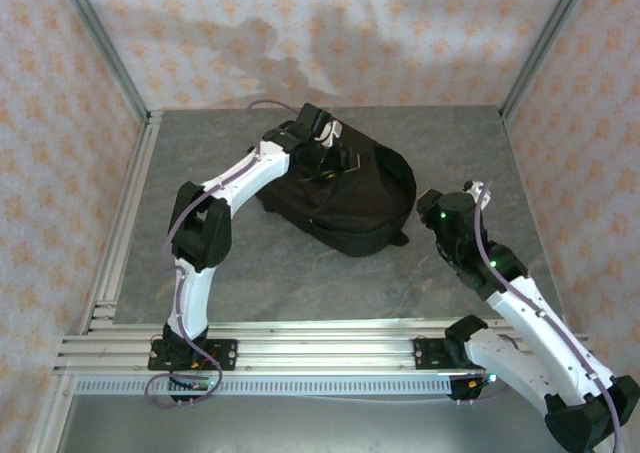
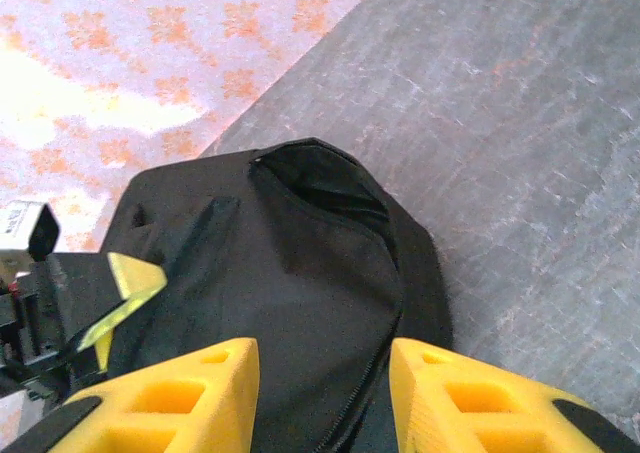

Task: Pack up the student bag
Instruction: Close the student bag at the center of the table, then zip the student bag at the center of the table.

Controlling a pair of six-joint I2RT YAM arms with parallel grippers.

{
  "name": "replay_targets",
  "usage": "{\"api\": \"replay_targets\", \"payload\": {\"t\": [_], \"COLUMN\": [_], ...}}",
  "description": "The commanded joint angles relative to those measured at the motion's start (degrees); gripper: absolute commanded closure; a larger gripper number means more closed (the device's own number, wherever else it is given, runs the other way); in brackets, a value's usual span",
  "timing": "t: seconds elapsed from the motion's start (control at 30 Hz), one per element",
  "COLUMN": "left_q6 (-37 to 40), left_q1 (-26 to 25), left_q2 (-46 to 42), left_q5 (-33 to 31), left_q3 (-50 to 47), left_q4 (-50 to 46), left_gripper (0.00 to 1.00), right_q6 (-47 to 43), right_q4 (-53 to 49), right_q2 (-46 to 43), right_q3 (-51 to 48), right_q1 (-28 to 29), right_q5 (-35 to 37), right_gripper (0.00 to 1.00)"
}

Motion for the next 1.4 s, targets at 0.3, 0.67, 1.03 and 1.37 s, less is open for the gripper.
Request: {"api": "replay_targets", "payload": {"t": [0.3,0.67,1.03,1.37], "left_q6": [-2.94,-8.2,-12.93,-14.03], "left_q1": [8.47,14.97,19.82,21.56], "left_q2": [-26.8,-39.42,-38.73,-39.35], "left_q5": [-14.9,-18.81,-10.91,-8.79], "left_q3": [-18.78,-32.75,-37.74,-38.91], "left_q4": [-1.55,-5.48,-0.16,1.64], "left_gripper": [0.43,0.4,0.41,0.44], "right_q6": [-24.7,-74.62,-96.4,-98.44], "right_q4": [0.61,27.02,63.15,66.77], "right_q2": [19.59,32.6,50.01,52.96], "right_q3": [13.24,4.74,-2.24,-0.16], "right_q1": [19.43,30.53,33.69,33.93], "right_q5": [-9.74,-4.35,12.63,14.69], "right_gripper": [0.54,0.38,0.26,0.35]}}
